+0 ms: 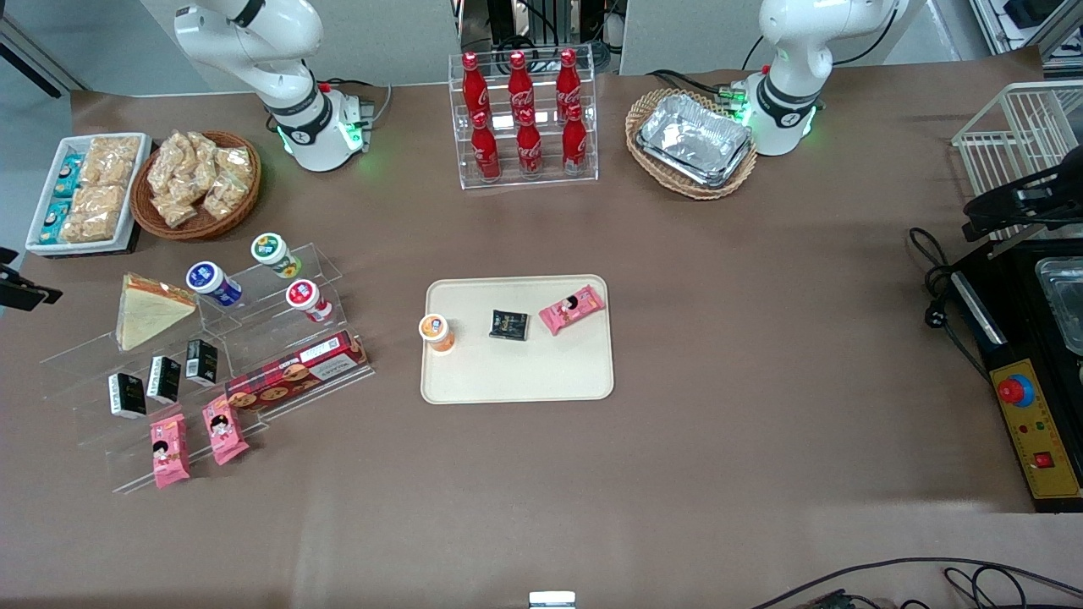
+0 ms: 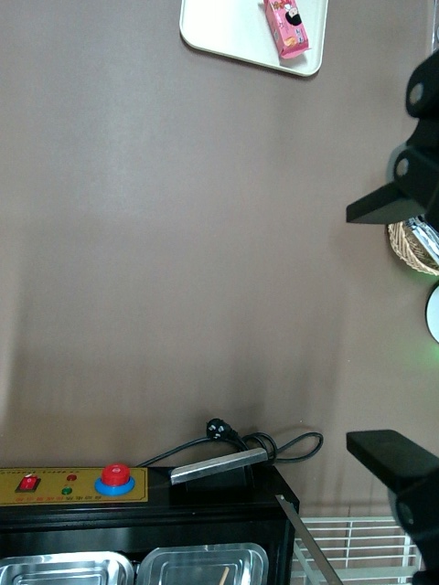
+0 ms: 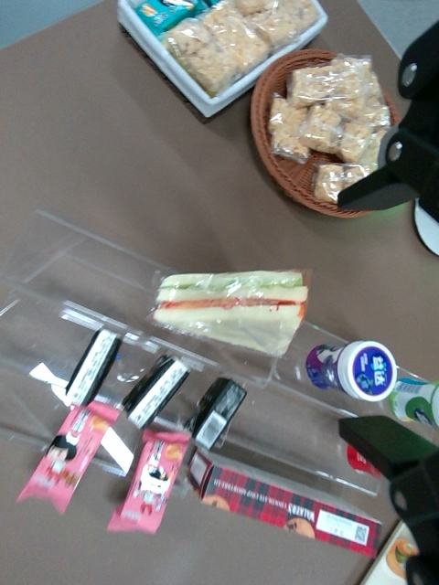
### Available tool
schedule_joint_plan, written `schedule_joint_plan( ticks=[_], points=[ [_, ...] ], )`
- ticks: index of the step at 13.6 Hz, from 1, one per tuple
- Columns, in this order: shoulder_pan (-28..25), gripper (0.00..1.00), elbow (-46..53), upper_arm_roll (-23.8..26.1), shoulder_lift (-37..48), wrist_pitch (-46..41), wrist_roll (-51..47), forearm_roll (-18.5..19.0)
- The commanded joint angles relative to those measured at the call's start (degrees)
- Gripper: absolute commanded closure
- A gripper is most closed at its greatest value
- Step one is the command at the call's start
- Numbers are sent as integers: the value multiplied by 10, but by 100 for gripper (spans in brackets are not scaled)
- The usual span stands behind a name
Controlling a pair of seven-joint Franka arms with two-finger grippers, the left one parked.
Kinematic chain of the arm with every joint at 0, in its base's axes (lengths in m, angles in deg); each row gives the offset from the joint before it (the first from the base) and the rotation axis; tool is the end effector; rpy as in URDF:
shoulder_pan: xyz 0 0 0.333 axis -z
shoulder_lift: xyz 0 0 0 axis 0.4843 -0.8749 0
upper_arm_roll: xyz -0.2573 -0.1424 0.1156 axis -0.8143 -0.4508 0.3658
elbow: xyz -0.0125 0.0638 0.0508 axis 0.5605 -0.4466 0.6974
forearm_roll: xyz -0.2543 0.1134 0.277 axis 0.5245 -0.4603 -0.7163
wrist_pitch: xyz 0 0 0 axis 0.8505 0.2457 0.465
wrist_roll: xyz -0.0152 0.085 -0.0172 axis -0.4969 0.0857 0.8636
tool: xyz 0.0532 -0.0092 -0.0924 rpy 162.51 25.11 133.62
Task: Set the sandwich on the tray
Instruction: 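Lower the right gripper and close it on the wrapped sandwich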
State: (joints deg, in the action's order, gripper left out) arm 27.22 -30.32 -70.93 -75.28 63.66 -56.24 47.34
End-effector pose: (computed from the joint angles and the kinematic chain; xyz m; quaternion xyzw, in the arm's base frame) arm 0.5405 -0.1941 0.5463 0.9278 -0.3595 -0.0940 0.0325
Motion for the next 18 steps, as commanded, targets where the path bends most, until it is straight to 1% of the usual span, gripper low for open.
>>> schedule_joint_plan(
  ticks=[1,3,4,8,14,18],
  points=[
    [-4,0,-105,-4,49,53,-31,-11],
    [-6,0,-181,-4,80,122,-58,-10],
    [-6,0,-204,-4,88,146,-58,-10],
    [-7,0,-255,-3,86,198,-58,-10],
    [-5,0,-303,-2,70,271,-56,-11],
    [-5,0,-320,-3,67,285,-56,-11]
  ],
)
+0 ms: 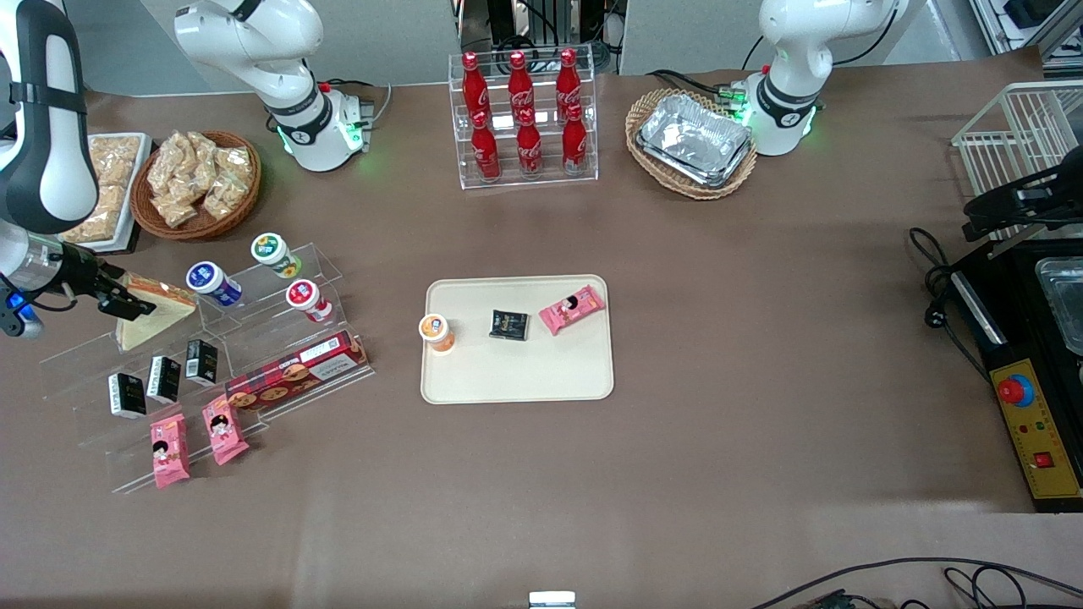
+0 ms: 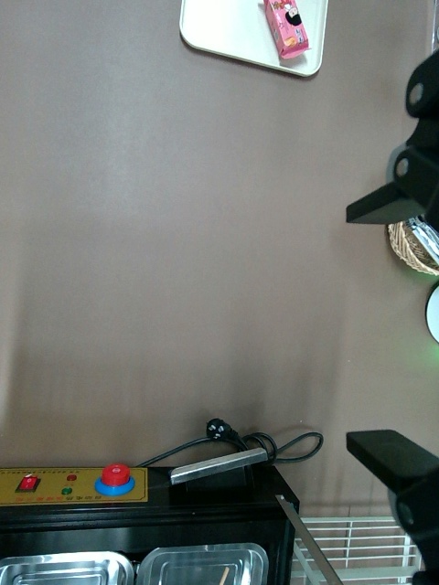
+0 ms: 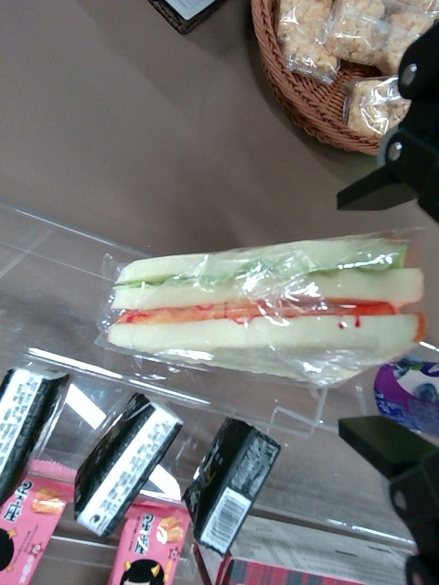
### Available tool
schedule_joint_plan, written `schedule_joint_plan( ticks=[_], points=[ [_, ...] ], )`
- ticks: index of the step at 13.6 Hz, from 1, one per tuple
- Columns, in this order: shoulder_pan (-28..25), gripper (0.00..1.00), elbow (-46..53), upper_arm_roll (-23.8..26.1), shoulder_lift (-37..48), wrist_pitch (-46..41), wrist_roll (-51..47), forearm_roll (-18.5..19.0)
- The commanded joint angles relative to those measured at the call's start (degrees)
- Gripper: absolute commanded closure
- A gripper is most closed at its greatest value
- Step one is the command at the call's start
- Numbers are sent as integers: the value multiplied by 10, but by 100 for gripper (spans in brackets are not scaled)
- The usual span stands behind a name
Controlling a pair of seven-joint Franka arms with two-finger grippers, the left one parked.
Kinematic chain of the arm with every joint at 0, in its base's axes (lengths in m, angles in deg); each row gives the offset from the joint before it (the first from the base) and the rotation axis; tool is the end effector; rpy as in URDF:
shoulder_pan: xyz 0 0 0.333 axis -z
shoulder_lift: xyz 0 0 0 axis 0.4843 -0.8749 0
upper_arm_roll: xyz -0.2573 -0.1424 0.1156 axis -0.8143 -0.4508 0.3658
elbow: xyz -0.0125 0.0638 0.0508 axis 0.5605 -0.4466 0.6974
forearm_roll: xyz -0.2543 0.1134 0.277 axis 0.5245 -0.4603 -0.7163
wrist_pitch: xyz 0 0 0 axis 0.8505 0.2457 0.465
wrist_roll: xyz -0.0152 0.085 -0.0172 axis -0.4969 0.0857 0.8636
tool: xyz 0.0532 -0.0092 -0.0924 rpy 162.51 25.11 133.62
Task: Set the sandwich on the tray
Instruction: 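Lower the right gripper and close it on the wrapped sandwich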
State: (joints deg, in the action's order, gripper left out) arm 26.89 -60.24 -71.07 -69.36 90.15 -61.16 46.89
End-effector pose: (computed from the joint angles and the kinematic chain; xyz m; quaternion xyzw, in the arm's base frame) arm 0.4930 -0.1841 0.3939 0.9152 -0.3957 -0.0760 0.0116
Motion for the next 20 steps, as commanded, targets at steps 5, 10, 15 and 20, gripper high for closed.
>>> schedule_joint_plan(
  ticks=[5,10,15,20],
  points=[
    [-1,0,-40,-2,-1,45,-2,-6],
    [-2,83,-39,-2,-2,42,42,-7],
    [-3,100,-33,-2,0,36,51,-10],
    [-24,100,25,3,-1,-42,43,-11]
  ],
)
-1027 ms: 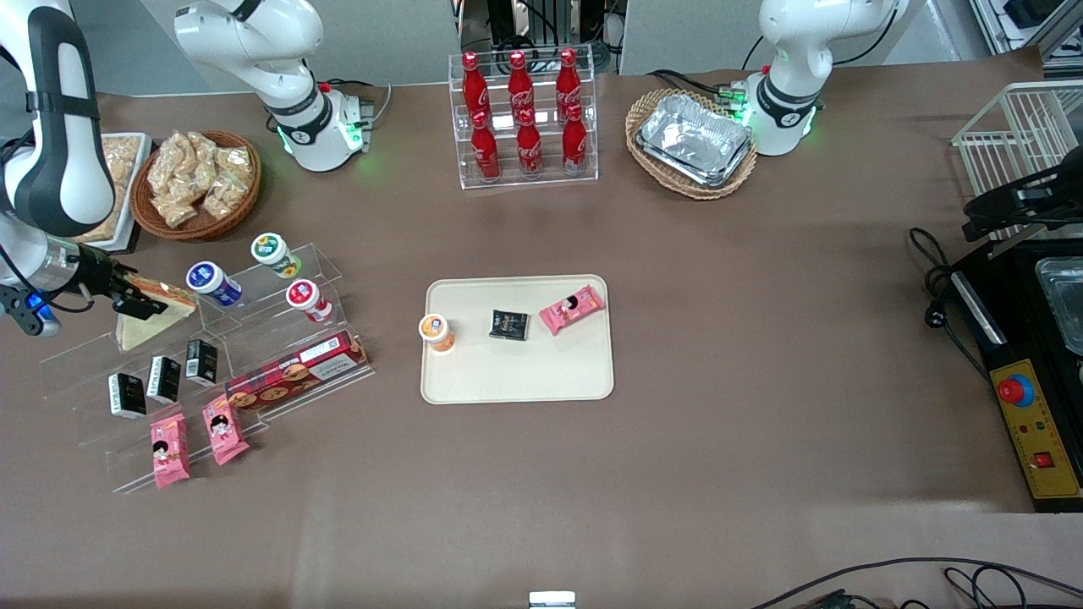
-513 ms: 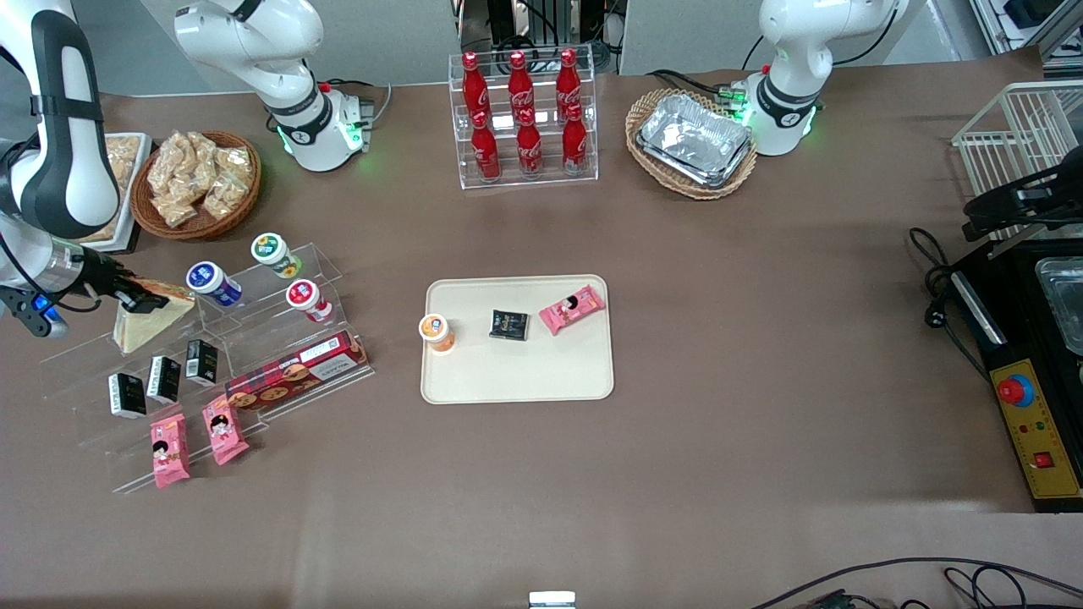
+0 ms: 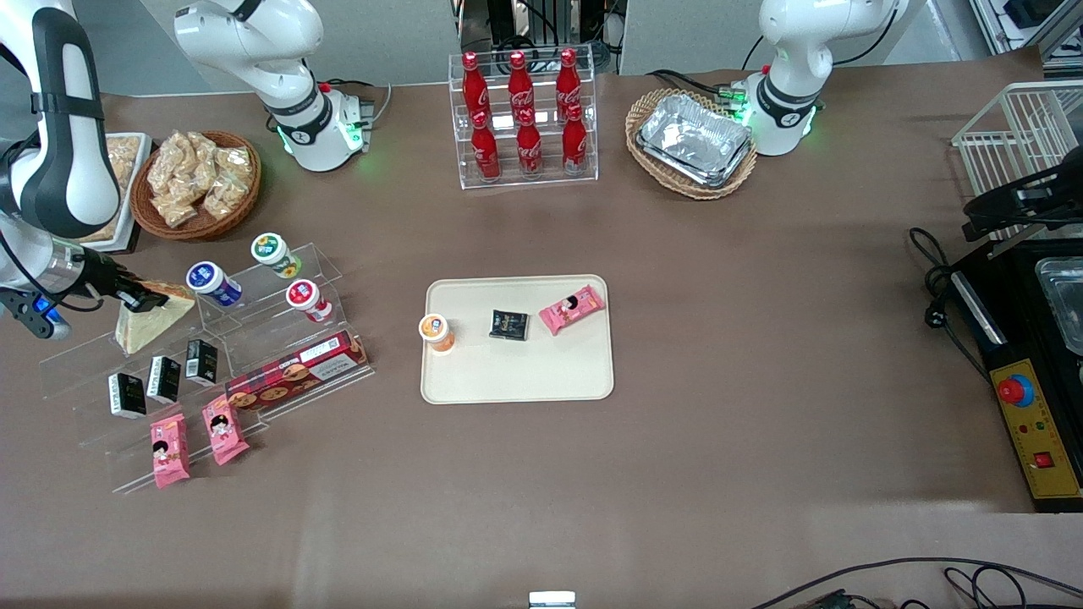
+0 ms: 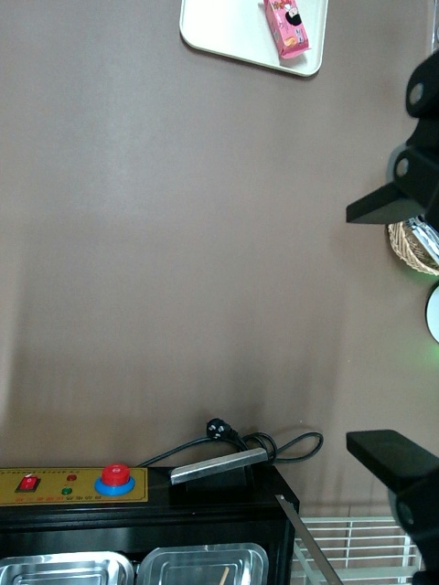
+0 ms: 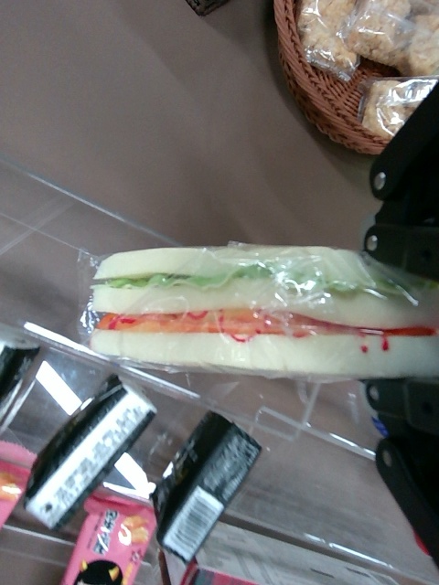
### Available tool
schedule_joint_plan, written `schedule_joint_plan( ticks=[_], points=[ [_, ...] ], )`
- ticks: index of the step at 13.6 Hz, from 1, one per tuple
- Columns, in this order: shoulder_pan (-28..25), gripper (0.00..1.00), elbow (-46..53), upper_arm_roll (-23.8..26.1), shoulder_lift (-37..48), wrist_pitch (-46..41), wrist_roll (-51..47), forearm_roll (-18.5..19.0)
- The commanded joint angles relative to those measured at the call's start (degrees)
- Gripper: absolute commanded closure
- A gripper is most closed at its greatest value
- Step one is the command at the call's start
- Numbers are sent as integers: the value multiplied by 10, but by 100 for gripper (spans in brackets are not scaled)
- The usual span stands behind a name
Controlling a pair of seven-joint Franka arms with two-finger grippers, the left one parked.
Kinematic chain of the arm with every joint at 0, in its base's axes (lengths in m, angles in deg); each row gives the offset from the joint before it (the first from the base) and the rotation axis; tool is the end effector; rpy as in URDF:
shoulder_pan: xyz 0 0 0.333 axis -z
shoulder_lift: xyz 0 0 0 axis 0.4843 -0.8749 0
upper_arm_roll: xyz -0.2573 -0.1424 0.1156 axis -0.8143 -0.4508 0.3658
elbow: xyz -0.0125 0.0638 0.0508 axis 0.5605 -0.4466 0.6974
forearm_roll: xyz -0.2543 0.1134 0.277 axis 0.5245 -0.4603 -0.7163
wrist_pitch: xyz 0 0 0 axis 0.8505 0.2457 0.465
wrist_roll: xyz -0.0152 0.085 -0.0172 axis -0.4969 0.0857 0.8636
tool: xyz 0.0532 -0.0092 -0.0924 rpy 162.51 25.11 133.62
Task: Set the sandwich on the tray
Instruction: 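Lift the sandwich and carry it toward the white tray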
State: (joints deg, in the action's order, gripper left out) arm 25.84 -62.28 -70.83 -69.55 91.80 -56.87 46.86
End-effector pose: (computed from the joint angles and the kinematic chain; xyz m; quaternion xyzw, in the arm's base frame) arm 0.4916 -0.1710 0.3787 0.9330 -0.3506 -0.0812 0.0100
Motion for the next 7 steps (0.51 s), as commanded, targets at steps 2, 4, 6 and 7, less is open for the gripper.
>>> schedule_joint_plan(
  ticks=[2,4,6,7],
  points=[
    [-27,100,76,1,5,-109,-27,-10],
    [-53,100,118,1,6,-172,-66,-10],
    [-82,100,159,1,5,-222,-110,-16],
    [-96,100,171,1,4,-234,-135,-26]
  ],
)
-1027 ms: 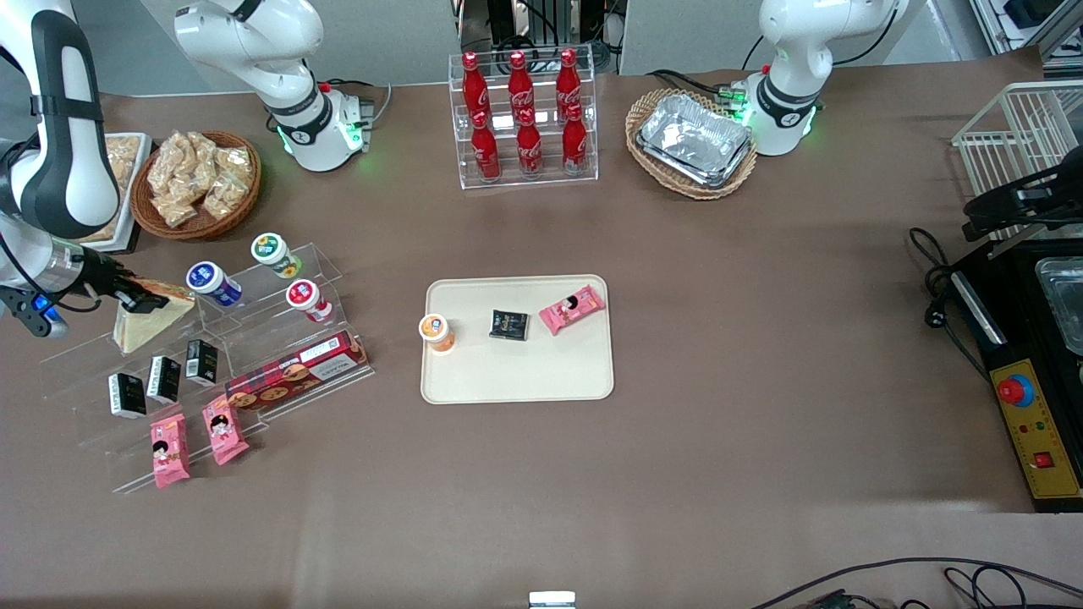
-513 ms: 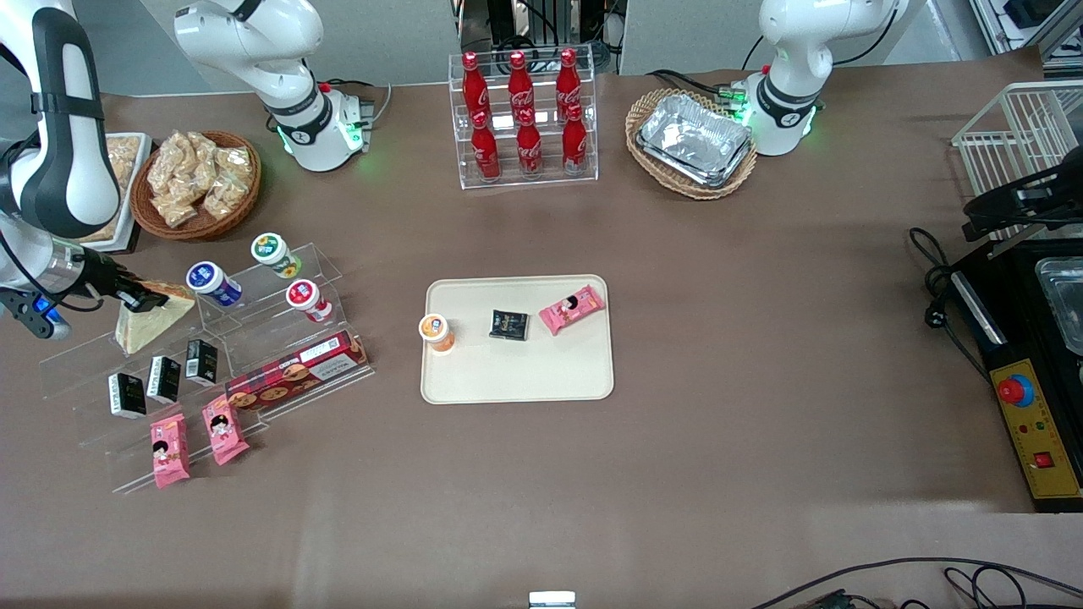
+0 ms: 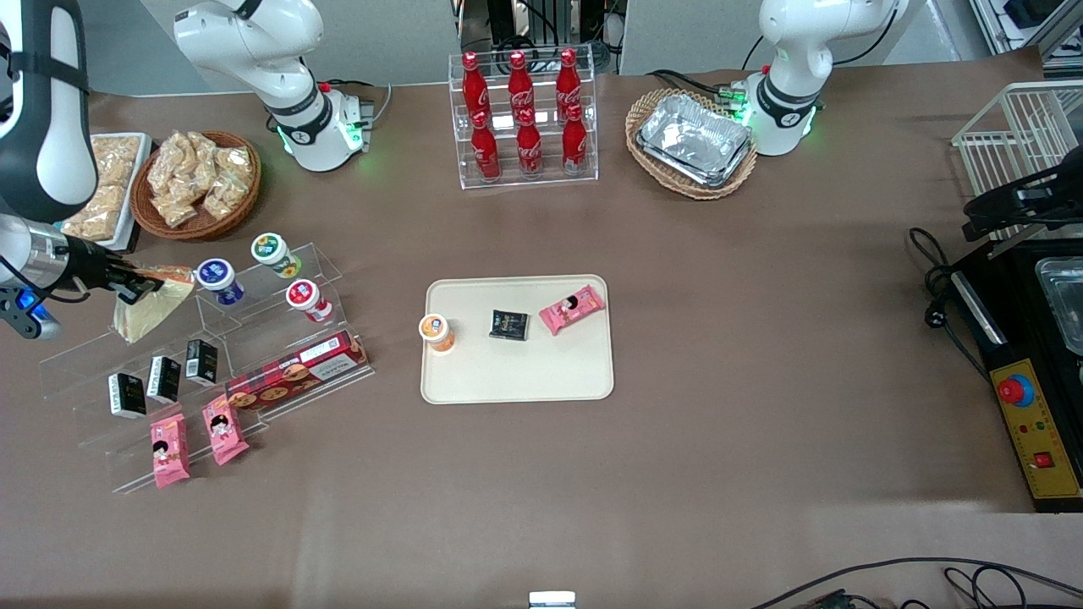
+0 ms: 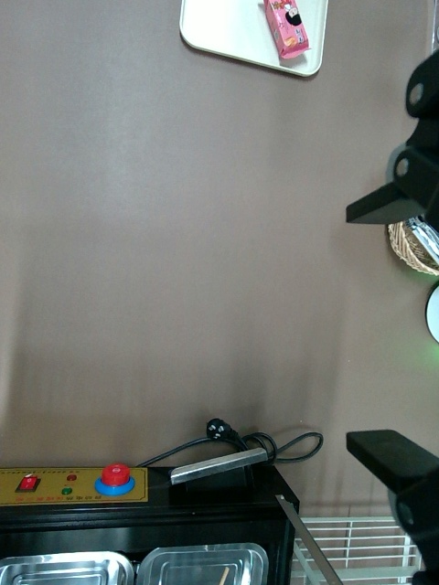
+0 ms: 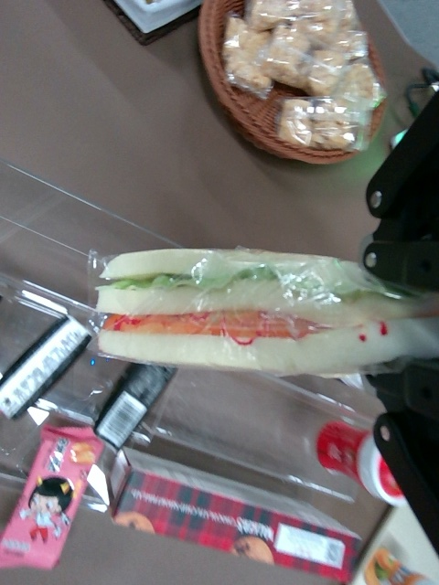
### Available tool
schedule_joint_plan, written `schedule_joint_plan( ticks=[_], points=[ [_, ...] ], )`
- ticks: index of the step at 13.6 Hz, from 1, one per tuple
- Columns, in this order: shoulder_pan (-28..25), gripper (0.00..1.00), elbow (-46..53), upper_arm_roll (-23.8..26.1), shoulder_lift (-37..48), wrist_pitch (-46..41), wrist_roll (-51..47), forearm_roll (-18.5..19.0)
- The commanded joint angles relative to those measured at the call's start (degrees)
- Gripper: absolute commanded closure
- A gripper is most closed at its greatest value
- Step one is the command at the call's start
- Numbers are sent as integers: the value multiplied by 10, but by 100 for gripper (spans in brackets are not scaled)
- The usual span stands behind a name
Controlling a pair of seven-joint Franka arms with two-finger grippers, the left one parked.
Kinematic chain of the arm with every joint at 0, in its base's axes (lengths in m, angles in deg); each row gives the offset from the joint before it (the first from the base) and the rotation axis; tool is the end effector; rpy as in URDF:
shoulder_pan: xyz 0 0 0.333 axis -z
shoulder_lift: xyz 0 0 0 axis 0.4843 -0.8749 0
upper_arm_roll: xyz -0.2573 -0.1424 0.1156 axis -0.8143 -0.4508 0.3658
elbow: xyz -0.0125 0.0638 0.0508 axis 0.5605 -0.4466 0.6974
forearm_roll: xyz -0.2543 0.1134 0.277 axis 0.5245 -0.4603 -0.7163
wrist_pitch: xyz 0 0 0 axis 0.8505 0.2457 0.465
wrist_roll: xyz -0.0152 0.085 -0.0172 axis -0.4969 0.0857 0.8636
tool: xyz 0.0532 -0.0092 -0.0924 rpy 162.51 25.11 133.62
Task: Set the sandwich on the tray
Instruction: 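Lift the sandwich and carry it toward the white tray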
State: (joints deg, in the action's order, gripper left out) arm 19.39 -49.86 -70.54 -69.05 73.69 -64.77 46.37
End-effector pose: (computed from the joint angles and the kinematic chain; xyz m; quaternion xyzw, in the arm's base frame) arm 0.5185 -0.1138 0.4584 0.9241 -0.3604 -0.1249 0.0220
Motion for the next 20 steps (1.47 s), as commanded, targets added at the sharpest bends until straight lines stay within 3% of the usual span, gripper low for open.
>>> schedule_joint_plan(
  ticks=[1,3,6,10,14,18,20],
  points=[
    [-47,100,58,-1,-1,-61,-84,-33],
    [-89,100,78,2,-4,-75,-164,-62],
    [-177,100,82,7,-18,-64,-316,-71],
    [-251,100,126,7,-80,-15,-457,-141],
    [-327,100,137,7,-163,100,-569,-168],
    [-380,100,138,7,-236,224,-647,-214],
    [-397,100,147,7,-272,278,-677,-217]
  ],
)
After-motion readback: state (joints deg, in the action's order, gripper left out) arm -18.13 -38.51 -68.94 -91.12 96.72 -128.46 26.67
